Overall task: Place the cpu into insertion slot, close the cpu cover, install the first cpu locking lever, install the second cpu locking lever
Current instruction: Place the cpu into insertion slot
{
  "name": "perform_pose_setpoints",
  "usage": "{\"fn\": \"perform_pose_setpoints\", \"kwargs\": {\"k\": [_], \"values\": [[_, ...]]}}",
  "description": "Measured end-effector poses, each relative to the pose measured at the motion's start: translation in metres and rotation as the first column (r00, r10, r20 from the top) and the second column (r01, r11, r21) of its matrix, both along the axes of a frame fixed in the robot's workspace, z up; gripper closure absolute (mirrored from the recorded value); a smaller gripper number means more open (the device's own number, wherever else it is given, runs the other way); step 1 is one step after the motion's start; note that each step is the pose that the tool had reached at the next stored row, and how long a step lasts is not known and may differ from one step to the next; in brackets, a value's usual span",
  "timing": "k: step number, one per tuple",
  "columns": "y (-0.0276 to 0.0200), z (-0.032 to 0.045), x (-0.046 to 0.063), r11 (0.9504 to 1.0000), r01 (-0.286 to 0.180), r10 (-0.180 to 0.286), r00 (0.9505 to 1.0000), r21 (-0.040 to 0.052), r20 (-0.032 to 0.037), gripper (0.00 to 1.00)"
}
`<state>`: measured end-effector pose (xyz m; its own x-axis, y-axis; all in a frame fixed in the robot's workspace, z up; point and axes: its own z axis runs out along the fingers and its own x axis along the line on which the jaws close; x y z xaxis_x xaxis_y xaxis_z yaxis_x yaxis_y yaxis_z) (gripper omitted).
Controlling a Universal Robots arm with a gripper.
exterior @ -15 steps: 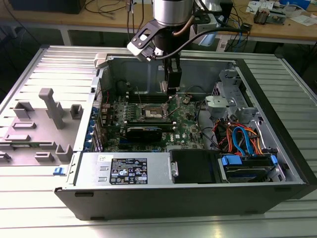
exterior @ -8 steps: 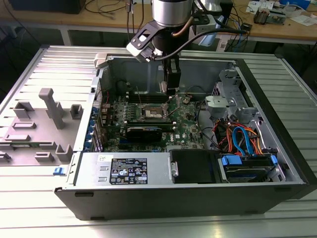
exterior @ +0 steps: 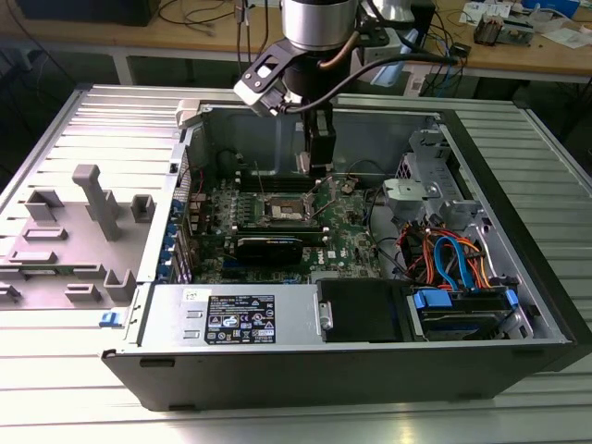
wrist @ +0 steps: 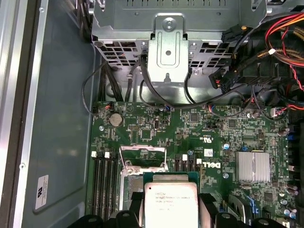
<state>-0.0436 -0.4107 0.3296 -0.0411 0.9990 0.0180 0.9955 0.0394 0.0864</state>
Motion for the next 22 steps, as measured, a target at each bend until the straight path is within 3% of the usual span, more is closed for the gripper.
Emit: {"fn": "perform_pose_setpoints", "kwargs": {"k": [6, 8, 14, 19, 22], "values": [[0.0, -0.0011, -0.002, 1.0, 0.0, 0.0, 1.0, 0.0003, -0.0028, 0.45], [0.0, -0.0031, -0.002, 1.0, 0.0, 0.0, 1.0, 0.0001, -0.0067, 0.45], [0.0001, -0.0103, -0.003, 0.9999, 0.012, -0.012, 0.9999, 0.0001, -0.0074, 0.45], [0.0013, -0.0152, -0.018, 0.9999, 0.015, -0.015, 0.9999, 0.0002, -0.0075, 0.45], [0.0062, -0.0185, -0.021, 0.9999, 0.015, -0.015, 0.9999, 0.0004, -0.0075, 0.45]]}}
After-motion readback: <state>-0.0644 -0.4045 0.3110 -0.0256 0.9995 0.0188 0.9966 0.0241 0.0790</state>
